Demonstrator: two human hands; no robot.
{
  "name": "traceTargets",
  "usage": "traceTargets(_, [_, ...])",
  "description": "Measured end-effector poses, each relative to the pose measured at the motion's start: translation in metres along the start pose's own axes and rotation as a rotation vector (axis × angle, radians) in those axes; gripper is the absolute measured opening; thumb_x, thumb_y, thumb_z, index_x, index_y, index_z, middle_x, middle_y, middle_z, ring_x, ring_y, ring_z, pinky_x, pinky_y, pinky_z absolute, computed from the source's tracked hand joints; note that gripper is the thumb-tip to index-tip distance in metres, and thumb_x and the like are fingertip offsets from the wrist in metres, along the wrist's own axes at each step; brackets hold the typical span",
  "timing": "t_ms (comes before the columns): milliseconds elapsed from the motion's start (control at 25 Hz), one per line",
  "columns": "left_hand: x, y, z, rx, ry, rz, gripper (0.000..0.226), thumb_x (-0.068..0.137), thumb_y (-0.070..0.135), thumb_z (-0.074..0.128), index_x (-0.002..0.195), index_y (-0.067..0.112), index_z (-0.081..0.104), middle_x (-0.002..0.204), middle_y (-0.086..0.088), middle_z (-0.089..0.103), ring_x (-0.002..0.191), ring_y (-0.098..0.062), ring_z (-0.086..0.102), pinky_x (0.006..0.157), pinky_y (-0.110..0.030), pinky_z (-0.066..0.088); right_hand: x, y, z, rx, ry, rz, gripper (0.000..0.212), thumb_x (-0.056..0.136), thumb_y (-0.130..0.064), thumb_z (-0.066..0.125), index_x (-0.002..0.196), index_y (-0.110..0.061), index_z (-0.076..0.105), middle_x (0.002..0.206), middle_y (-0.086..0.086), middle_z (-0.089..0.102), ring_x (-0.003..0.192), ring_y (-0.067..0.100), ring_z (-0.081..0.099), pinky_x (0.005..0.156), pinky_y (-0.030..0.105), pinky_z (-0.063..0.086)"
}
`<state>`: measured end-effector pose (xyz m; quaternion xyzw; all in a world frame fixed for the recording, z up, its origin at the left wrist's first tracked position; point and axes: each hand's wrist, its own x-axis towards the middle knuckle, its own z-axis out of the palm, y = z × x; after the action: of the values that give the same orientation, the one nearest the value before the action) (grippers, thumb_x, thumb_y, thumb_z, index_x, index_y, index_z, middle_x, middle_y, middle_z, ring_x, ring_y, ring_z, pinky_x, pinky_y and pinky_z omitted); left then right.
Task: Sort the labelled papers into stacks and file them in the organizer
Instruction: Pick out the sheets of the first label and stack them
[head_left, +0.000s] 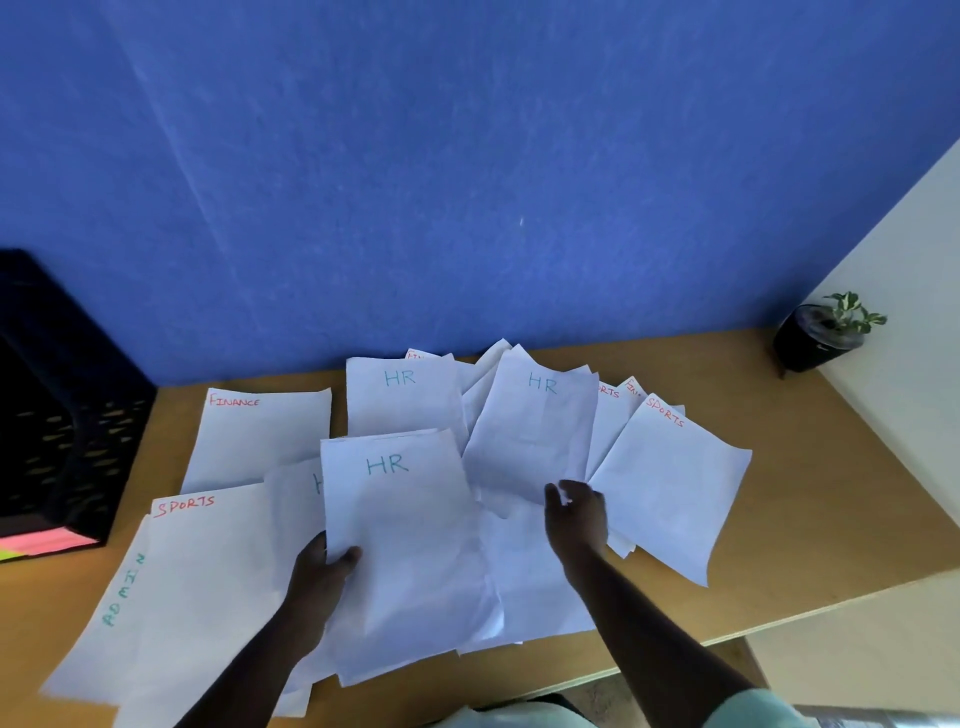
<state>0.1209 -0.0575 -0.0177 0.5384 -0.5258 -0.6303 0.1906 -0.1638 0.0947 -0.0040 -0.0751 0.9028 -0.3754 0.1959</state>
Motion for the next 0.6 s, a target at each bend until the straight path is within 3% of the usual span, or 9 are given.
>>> traceTargets(120, [-0.001,-0.012,-0.003,0.087,0.1,-0.049,0.027,0.089,0.006,0.065,0.116,0.01,0.063,0.106,-0.007,0.07,0.098,-0.029,0.065,0.086,-0.041,0.053,0.04,0.01,-0.017,-0.207,0.006,0.147,0.058,0.091,-0.046,0.066,0.131,-0.005,0.056,0.133,0.019,0.053,0.121,0.042,0.056,0.101,0.043,0.047])
traceTargets(200, [-0.002,-0.024,-0.005,0.184,0.18,-0.132,0.02,0.082,0.016,0.073,0.099,0.006,0.07,0.095,-0.012,0.073,0.086,-0.032,0.066,0.079,-0.043,0.055,0.059,0.014,-0.019,-0.248,-0.109,0.191,0.066,0.087,-0.054,0.068,0.126,-0.003,0.054,0.127,0.018,0.06,0.116,0.039,0.061,0.095,0.04,0.051])
traceTargets(320, [-0.01,-0.037,0.001,0.23,0.262,-0.215,0.034,0.062,0.037,0.067,0.075,0.006,0.072,0.074,-0.014,0.072,0.064,-0.028,0.06,0.063,-0.036,0.047,0.071,0.015,-0.017,-0.222,-0.171,0.119,0.044,0.082,-0.045,0.072,0.108,-0.009,0.064,0.105,0.009,0.073,0.102,0.032,0.069,0.081,0.033,0.056])
traceTargets(440, [-0.023,-0.03,0.014,0.236,0.294,-0.197,0.027,0.072,0.032,0.063,0.08,0.008,0.071,0.076,-0.01,0.071,0.069,-0.03,0.062,0.064,-0.034,0.046,0.075,0.01,-0.017,-0.1,-0.175,0.093,0.014,0.079,-0.023,0.065,0.075,-0.01,0.072,0.069,0.004,0.075,0.078,0.032,0.072,0.075,0.037,0.062])
traceTargets(520, [-0.027,-0.024,0.022,0.251,0.326,-0.163,0.015,0.087,0.018,0.06,0.095,0.009,0.07,0.09,-0.011,0.072,0.08,-0.031,0.064,0.069,-0.035,0.048,0.075,0.011,-0.02,-0.004,-0.155,0.111,0.015,0.082,-0.019,0.058,0.07,-0.014,0.066,0.067,0.003,0.07,0.076,0.034,0.07,0.073,0.039,0.061])
traceTargets(600, [-0.031,-0.019,0.024,0.228,0.352,-0.116,0.016,0.092,0.012,0.056,0.102,0.009,0.068,0.099,-0.011,0.071,0.088,-0.032,0.064,0.075,-0.037,0.049,0.071,0.019,-0.029,0.171,-0.121,0.112,0.011,0.088,-0.017,0.055,0.081,-0.018,0.064,0.081,0.003,0.068,0.083,0.034,0.07,0.069,0.042,0.062])
